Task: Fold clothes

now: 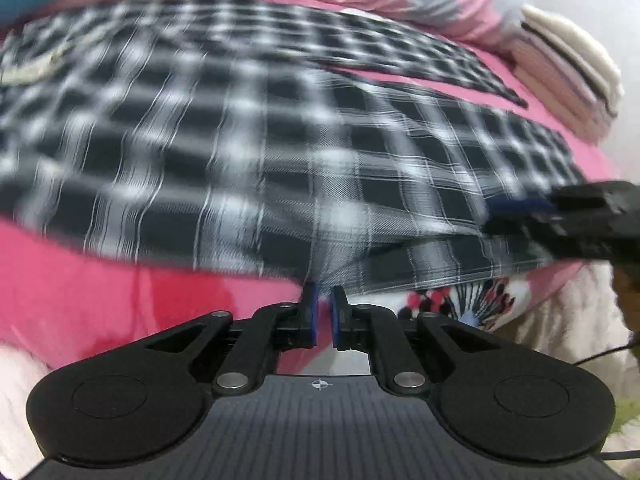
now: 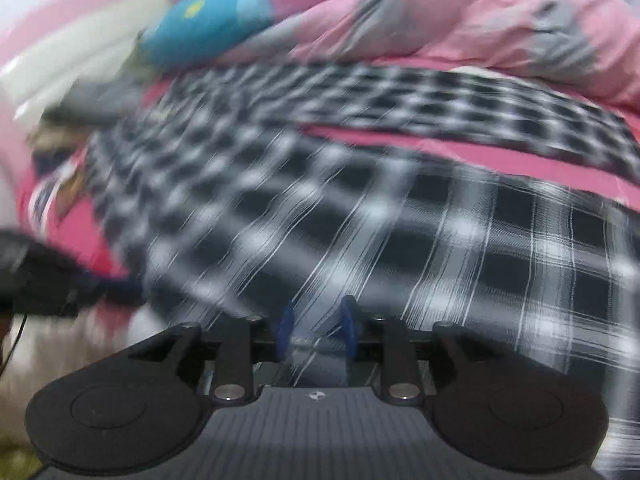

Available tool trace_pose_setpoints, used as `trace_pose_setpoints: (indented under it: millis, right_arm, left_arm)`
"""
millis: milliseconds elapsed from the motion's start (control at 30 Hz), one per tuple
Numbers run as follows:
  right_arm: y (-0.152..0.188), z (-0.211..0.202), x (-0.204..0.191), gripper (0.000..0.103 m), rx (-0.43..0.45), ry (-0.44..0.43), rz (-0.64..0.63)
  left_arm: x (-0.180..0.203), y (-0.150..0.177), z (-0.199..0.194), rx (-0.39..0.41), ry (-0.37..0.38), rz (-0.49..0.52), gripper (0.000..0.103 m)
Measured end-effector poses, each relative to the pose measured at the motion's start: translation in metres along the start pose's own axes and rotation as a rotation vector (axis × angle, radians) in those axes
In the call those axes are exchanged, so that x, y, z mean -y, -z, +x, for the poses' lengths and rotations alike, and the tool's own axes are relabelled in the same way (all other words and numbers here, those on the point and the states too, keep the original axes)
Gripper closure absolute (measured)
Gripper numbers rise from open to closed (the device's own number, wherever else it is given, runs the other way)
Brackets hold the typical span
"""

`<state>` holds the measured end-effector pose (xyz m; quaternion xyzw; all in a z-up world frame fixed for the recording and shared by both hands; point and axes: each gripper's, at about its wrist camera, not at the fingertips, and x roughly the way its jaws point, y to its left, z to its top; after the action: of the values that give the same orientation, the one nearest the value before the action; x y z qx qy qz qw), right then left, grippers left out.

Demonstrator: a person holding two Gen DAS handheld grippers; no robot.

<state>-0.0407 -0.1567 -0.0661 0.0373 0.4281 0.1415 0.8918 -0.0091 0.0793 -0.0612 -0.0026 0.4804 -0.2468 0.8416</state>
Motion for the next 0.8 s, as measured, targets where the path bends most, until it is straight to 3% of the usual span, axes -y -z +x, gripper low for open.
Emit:
trace_pose_setpoints:
  millis: [67,133,300,433,500,567,633,700,800]
  right_arm:
    - [-0.009,-0.009,-0.006,0.073,-0.074,-0.017,-0.039]
    - [-0.026,-0.010,-0.011,0.073,-0.078,-0.017,-0.066]
    - [-0.084,0.019,-0.041,0.073,0.039,-0.061,-0.129]
    - [-0.119,0.074,-0.047,0.073,0.052,-0.108,-0.096]
    - [-0.128,0.105,-0.043,0.073,0.019,-0.075,-0.071]
    - [-0.136,0.123,-0.035,0.076,-0.010,-0.033,-0.049]
    - [-0.148,0.121,-0.036,0.075,-0.015,0.017,-0.048]
    - [-0.161,0.113,-0.053,0.073,0.019,0.076,-0.130]
    - [-0.181,0.112,-0.079,0.073,0.025,-0.058,-0.164]
  left_arm:
    - [-0.006,0.003,-0.003,0.004,0.024,-0.028,0.095]
    - [-0.009,0.005,-0.012,0.023,0.043,-0.041,0.096]
    - [-0.022,0.007,-0.044,0.113,0.073,-0.046,0.095]
    - [-0.043,-0.010,-0.048,0.227,-0.015,-0.091,0.091]
    - [-0.056,-0.015,-0.035,0.211,-0.102,-0.131,0.091]
    - [-0.073,-0.013,-0.021,0.145,-0.137,-0.201,0.091]
    - [-0.082,-0.008,-0.022,0.161,-0.086,-0.244,0.091]
    - [-0.090,-0.001,-0.025,0.171,-0.052,-0.269,0.090]
    - [-0.094,0.001,-0.023,0.184,-0.028,-0.291,0.090]
